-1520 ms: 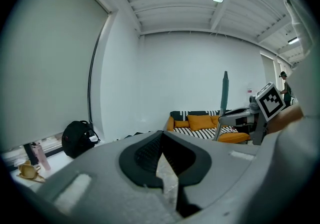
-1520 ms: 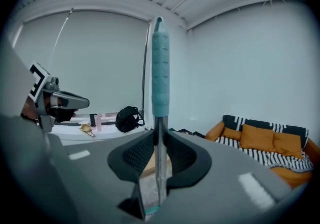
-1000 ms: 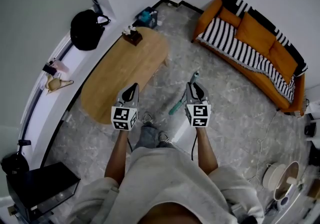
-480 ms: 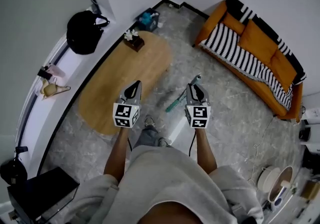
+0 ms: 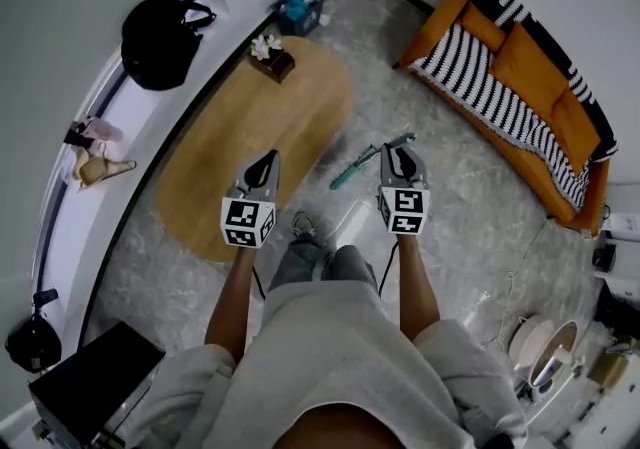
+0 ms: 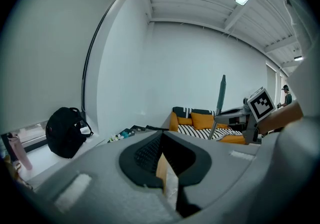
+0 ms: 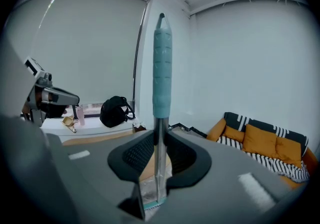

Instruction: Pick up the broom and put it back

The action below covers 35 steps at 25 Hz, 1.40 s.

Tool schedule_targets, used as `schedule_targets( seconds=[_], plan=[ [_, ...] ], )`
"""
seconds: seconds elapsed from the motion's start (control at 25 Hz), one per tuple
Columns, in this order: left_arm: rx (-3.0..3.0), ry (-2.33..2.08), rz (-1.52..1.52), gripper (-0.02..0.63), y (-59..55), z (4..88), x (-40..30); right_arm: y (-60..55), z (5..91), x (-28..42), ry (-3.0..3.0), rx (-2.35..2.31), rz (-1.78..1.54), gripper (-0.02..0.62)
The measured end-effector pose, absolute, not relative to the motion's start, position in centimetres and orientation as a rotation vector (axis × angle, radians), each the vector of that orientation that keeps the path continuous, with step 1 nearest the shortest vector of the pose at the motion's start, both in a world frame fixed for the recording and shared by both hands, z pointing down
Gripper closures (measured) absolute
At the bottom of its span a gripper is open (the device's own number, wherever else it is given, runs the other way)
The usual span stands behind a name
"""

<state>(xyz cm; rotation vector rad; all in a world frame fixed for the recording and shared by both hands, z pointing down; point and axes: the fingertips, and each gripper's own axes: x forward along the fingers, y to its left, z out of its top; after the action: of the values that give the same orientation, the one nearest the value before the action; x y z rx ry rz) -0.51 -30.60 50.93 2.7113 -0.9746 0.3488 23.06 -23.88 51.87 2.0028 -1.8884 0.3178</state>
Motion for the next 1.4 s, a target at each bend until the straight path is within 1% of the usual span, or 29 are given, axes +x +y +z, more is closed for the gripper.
schedule_targets(
  seconds=[0.36, 0.76, 1.08, 1.4],
  plan=[
    [2.645, -0.971, 0.416, 0.609, -31.8, 54.5, 0.8, -25.9, 58.2, 23.5, -1.898, 1.843, 0.402, 0.516],
    [2.551, -0.983, 0.494, 0.609, -29.5, 59.9, 3.3, -25.8, 66.2, 25.2, -1.923, 1.682, 0.494, 0.515],
    [2.470, -1.021, 0.536, 0.609, -28.8, 64.3, 3.1, -27.1, 72.6, 26.2, -1.903, 1.587, 0.528, 0.515],
    [2.432, -1.036, 0.545, 0.609, -29.7, 66.9, 3.0, -30.1, 77.8, 25.7, -1.896, 1.498, 0.543, 0.515]
  ],
)
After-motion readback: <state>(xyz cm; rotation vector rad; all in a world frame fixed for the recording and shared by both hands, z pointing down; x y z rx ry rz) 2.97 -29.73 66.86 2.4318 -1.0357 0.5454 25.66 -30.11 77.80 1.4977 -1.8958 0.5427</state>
